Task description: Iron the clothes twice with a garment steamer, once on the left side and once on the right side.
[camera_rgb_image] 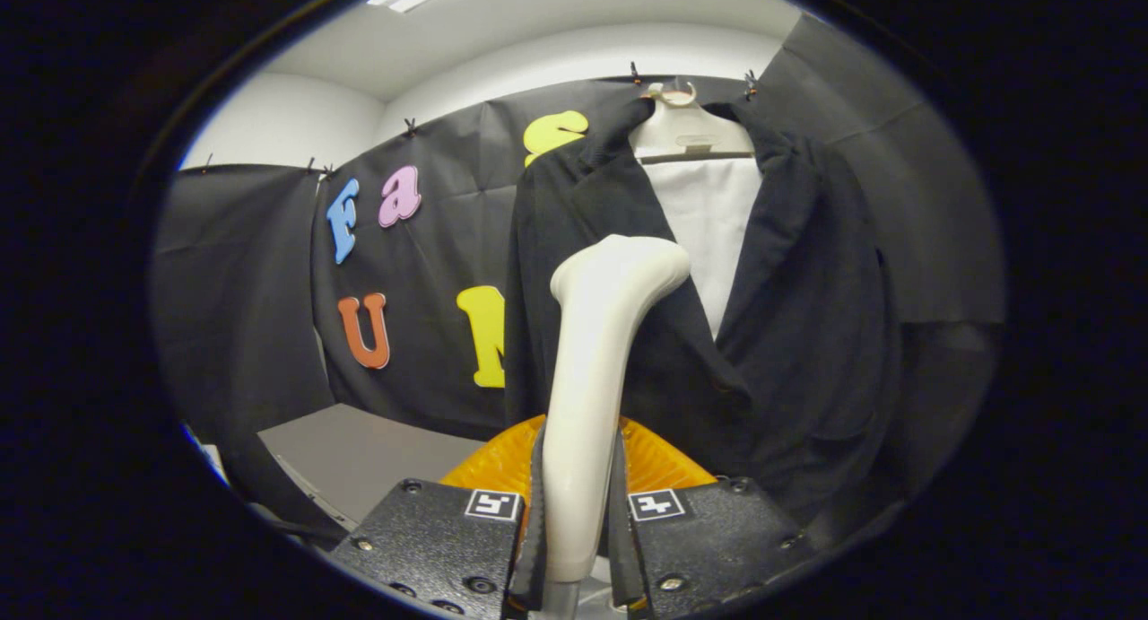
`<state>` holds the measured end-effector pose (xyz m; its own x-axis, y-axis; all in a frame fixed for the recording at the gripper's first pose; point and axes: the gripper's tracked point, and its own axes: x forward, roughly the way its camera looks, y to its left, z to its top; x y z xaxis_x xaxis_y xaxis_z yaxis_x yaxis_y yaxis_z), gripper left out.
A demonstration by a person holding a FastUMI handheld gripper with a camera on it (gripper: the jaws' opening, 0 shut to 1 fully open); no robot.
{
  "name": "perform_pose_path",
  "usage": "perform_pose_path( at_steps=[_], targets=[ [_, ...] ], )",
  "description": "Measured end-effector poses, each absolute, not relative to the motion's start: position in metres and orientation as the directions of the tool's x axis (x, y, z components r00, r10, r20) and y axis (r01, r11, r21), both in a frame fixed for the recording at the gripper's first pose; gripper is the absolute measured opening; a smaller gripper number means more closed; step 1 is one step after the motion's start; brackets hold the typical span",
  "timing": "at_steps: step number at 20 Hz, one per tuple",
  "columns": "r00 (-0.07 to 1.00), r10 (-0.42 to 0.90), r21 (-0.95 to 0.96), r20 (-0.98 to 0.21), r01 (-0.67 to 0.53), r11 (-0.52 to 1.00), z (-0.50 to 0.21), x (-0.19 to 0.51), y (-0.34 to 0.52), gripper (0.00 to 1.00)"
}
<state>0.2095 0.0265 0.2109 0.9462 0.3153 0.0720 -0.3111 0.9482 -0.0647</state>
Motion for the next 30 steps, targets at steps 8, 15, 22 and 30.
perform_pose_path(
  at_steps=[8, 15, 22, 30],
  targets=[
    [0.948, 0.316, 0.026, 0.023, -0.317, 0.948, 0.169, 0.205, 0.010, 0.31],
    [0.944, 0.329, 0.100, -0.015, -0.326, 0.940, 0.135, 0.203, -0.001, 0.31],
    [0.937, 0.339, 0.145, -0.079, -0.326, 0.934, 0.093, 0.205, -0.006, 0.31],
    [0.928, 0.332, 0.166, -0.169, -0.305, 0.938, 0.036, 0.209, -0.012, 0.31]
  ],
)
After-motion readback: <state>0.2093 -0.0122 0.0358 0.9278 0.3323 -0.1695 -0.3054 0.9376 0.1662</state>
